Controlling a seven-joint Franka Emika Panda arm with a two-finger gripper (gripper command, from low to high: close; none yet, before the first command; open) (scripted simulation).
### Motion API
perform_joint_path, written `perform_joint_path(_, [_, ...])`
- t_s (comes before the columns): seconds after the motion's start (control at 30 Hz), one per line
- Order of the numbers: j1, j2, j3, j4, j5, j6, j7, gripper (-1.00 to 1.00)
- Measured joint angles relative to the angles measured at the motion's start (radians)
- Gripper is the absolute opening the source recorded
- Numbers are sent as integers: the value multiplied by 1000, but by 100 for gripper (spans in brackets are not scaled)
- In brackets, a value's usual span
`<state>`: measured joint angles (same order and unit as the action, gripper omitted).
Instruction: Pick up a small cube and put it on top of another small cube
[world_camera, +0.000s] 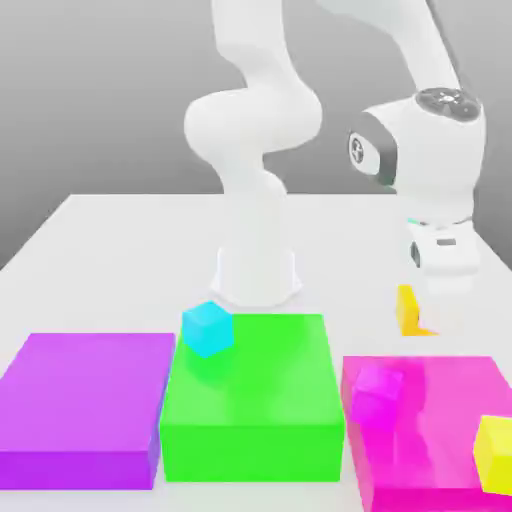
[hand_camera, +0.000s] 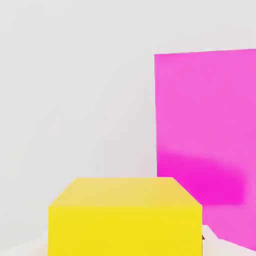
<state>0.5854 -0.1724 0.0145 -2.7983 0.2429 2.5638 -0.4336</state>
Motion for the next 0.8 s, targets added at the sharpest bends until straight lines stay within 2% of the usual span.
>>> perform_joint_path(0.37, [-82, -140, -166, -35, -109, -93, -470, -100])
perform_joint_path(0.8, [-215, -330, -344, -76, -346, -205, -946, -100])
